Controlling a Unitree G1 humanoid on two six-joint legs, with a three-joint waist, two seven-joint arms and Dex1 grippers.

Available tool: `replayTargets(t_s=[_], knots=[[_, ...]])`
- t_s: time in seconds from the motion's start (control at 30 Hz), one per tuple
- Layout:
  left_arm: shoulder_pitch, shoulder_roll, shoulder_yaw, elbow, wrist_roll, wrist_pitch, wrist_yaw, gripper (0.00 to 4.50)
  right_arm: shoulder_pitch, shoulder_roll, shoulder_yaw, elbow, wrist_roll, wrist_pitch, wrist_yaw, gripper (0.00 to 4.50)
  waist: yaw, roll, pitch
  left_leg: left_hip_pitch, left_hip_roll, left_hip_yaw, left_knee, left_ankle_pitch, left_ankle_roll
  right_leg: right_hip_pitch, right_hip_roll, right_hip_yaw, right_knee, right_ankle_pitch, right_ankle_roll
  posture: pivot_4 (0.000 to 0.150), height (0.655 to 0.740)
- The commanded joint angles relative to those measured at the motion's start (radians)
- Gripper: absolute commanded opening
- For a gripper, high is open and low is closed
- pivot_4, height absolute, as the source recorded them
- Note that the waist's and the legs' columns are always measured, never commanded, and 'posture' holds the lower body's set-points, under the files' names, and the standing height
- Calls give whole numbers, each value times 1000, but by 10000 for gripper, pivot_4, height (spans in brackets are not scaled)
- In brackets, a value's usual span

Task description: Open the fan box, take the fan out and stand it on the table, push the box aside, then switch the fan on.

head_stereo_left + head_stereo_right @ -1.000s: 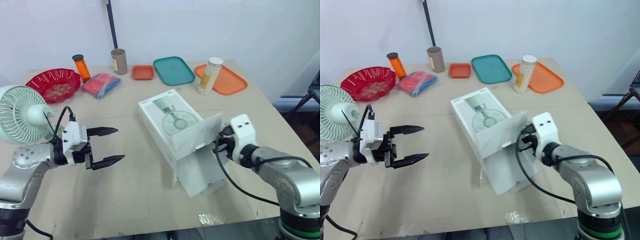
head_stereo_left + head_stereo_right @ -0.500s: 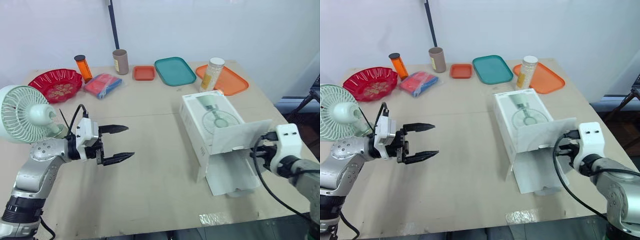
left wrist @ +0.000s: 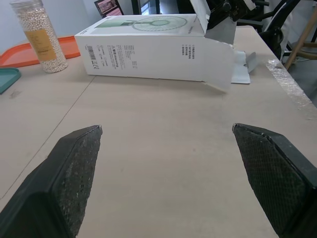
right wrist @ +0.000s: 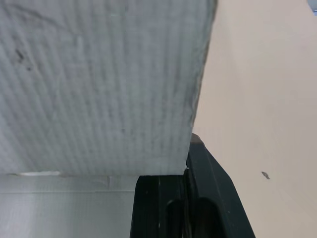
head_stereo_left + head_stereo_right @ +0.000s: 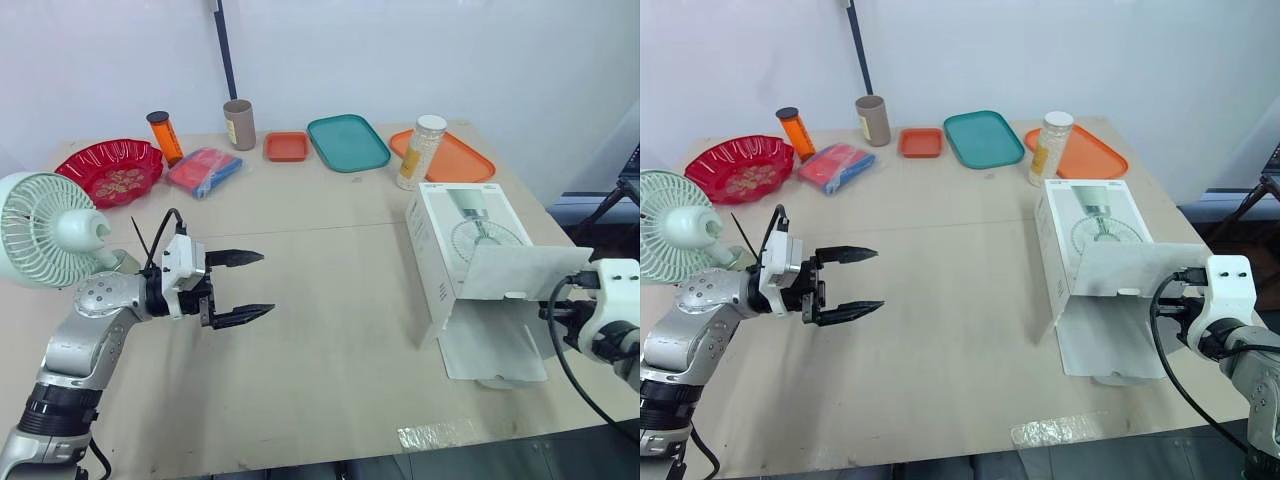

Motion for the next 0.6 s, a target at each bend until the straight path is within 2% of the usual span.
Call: replayTargets(t_s=[0.03,0.27,0.6], knots=[[-5,-6,-11,-17,3,-18,-12,45000,22,-49,-43,29,-13,-43,25,315,0,0,0,0,0,0,0,0,0,0,0,0,0,0,0,1500,7400],[-89,-53,-42,10,7,-22,-4,45000,55,-110,-14,187,-40,-190,91,315,11,0,0,3,-1,-1,1,0,0,7,0,0,-2,0,1,1500,7400],[-82,-49,-46,9,7,-25,-12,45000,-7,-190,38,356,-79,-305,127,315,9,1,-1,4,-1,0,1,-1,1,9,1,2,-2,0,2,1500,7400]])
